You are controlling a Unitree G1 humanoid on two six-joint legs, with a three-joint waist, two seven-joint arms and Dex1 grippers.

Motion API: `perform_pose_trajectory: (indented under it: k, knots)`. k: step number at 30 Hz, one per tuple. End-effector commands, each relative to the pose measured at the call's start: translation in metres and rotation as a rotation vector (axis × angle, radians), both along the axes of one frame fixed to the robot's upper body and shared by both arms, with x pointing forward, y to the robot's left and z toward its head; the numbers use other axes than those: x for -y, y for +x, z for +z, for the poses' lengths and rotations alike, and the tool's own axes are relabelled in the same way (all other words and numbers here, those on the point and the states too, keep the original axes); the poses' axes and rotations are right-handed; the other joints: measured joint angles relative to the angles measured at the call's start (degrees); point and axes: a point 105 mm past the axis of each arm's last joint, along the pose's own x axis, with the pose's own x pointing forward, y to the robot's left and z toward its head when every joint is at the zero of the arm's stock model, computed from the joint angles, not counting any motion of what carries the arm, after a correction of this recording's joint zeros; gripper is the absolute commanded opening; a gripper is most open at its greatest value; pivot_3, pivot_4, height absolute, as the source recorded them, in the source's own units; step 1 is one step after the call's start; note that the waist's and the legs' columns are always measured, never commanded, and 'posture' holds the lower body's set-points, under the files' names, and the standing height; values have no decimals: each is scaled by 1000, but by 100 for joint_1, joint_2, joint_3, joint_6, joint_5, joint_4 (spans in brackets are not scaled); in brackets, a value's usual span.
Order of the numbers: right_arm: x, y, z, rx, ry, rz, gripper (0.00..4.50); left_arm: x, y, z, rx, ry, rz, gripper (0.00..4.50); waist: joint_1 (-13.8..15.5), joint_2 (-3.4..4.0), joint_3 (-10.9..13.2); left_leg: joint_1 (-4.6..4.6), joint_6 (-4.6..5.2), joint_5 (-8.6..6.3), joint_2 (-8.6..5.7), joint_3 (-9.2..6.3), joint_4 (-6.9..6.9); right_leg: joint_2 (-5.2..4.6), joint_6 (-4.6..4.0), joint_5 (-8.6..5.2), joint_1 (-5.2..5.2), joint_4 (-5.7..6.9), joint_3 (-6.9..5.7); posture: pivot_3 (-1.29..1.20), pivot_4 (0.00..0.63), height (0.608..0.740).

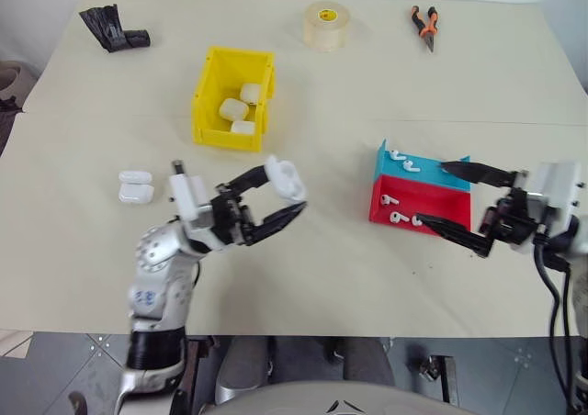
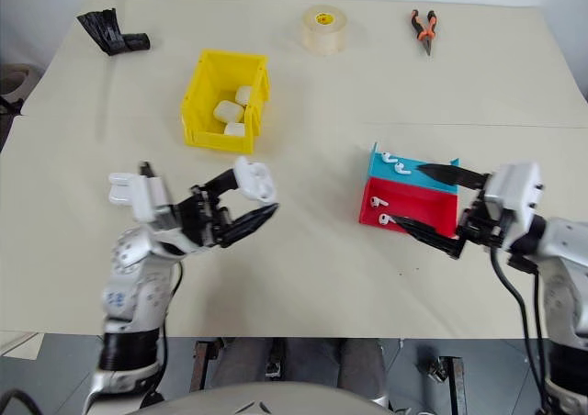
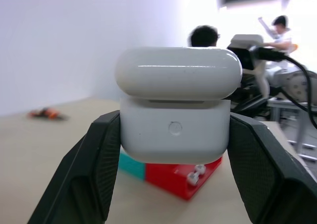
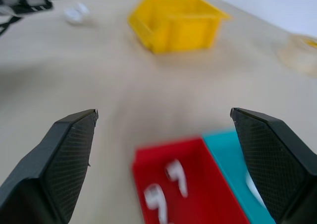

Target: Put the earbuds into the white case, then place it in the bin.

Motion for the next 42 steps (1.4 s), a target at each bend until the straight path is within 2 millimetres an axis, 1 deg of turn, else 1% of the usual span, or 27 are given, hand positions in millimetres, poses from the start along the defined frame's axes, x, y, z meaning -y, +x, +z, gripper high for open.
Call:
perform_pose_trajectory:
  k: [1, 3, 4, 7, 8, 12, 14, 18, 21, 27, 33, 36, 39, 42]
  knots:
    - [14, -12, 12, 60, -58, -66, 4500, 17, -5, 7, 111, -40, -80, 2802, -17, 0, 0, 0, 0, 0, 1, 0, 0, 0, 0, 0, 0, -2, 0, 0, 150, 740]
    - [29, -18, 4, 18, -86, -137, 4500, 34, -5, 9, 130, -64, -182, 2802, -38, 2, -1, 4, 1, 0, 2, 1, -2, 1, 0, 0, 1, -1, 0, 0, 150, 740]
    - [35, -21, -2, -27, -111, -171, 4500, 42, -8, 9, 172, -61, -220, 2802, -38, 1, -1, 4, 1, 0, 2, 1, -1, 1, 0, 0, 1, -1, 0, 0, 150, 740]
    - [47, -23, -27, -210, -236, -257, 4500, 52, -9, 9, 194, -65, -264, 2802, -46, 3, -1, 3, 6, -1, 1, 1, 0, 0, 2, 1, 4, -4, 0, 0, 150, 740]
    - [49, -23, -31, -243, -268, -269, 4500, 54, -10, 9, 188, -70, -278, 2802, -56, 3, -1, 4, 8, -3, 1, 2, 1, -1, 3, 1, 3, -5, 2, 0, 150, 740]
    - [34, -18, -25, -252, -260, -192, 4500, 55, -12, 5, 169, -54, -306, 2802, -73, 2, -1, 8, 8, -2, 6, -2, -2, 3, 2, 1, 3, -6, 1, 0, 150, 740]
    - [26, -13, -24, -267, -300, -137, 4500, 54, -12, 2, 164, -37, -307, 2802, -65, 5, -2, 7, 8, -2, 4, -4, 3, 2, 2, 1, 3, -5, 3, 0, 150, 740]
    - [7, 5, -25, -339, -408, -44, 4500, 51, -11, -3, 158, -1, -299, 2802, -62, 5, -2, 4, 9, -3, 4, -9, 8, 0, 2, 1, 4, -5, 2, 0, 150, 740]
    - [-1, 19, -29, -411, -469, -40, 4500, 49, -10, -5, 147, 2, -287, 2802, -43, 5, -2, -11, 8, -3, 4, -26, 13, -1, 2, 1, 4, -10, -13, 0, 150, 740]
    - [-13, 43, -34, -381, -630, 10, 4500, 48, -12, -10, 135, 9, -280, 2802, -50, 6, -1, -57, 9, -3, 1, -58, 36, -7, 3, 2, -9, -13, -48, 0, 150, 740]
    - [-18, 52, -35, -359, -716, 54, 4500, 49, -11, -12, 127, 8, -269, 2802, -55, 6, -1, -64, 8, -2, 2, -67, 39, -7, 3, 2, -9, -13, -59, 0, 150, 740]
    - [-22, 55, -37, -352, -732, 79, 4500, 49, -10, -9, 107, -16, -259, 2802, -59, 6, -1, -64, 8, -2, 2, -67, 39, -7, 3, 2, -9, -13, -59, 0, 150, 740]
    - [-23, 56, -39, -347, -741, 87, 3891, 50, -9, -9, 107, -11, -264, 2802, -60, 6, -1, -64, 8, -2, 2, -67, 39, -7, 3, 2, -9, -12, -60, 0, 150, 740]
    - [-23, 56, -39, -342, -755, 95, 2916, 50, -9, -10, 109, -3, -266, 2802, -58, 6, -1, -64, 8, -2, 1, -67, 39, -7, 4, 2, -9, -12, -60, 0, 150, 740]
